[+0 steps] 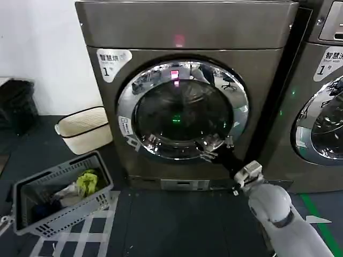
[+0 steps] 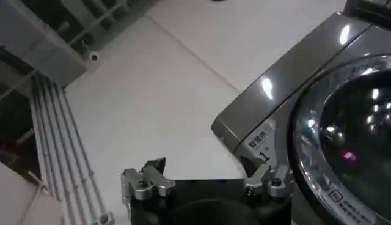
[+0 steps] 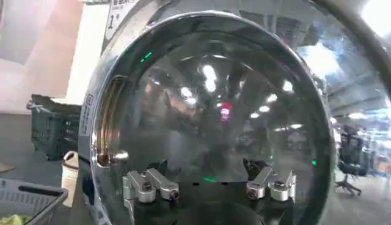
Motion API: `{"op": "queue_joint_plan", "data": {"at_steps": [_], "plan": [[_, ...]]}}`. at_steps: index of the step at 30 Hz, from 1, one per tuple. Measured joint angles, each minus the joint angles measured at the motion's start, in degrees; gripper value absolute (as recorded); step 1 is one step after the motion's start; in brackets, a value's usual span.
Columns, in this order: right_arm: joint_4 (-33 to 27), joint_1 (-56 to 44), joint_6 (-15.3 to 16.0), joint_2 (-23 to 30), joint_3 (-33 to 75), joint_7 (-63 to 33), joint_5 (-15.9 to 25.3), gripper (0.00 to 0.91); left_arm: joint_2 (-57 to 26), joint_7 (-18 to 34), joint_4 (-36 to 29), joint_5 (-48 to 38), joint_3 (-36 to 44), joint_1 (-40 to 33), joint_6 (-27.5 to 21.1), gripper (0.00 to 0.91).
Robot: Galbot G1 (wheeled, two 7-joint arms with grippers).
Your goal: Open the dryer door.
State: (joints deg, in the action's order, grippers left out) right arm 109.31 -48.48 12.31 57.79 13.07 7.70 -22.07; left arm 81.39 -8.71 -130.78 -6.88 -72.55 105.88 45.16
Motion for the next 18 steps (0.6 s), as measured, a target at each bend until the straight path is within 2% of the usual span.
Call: {"op": "queue_joint_plan", "data": {"at_steps": [18], "plan": [[-6.77, 11.36, 0.45, 4.44, -10.17, -0.42, -0.4, 0.907, 0.48, 0.0, 0.46, 0.56, -0.2, -0.09, -0.07, 0.907]]}}
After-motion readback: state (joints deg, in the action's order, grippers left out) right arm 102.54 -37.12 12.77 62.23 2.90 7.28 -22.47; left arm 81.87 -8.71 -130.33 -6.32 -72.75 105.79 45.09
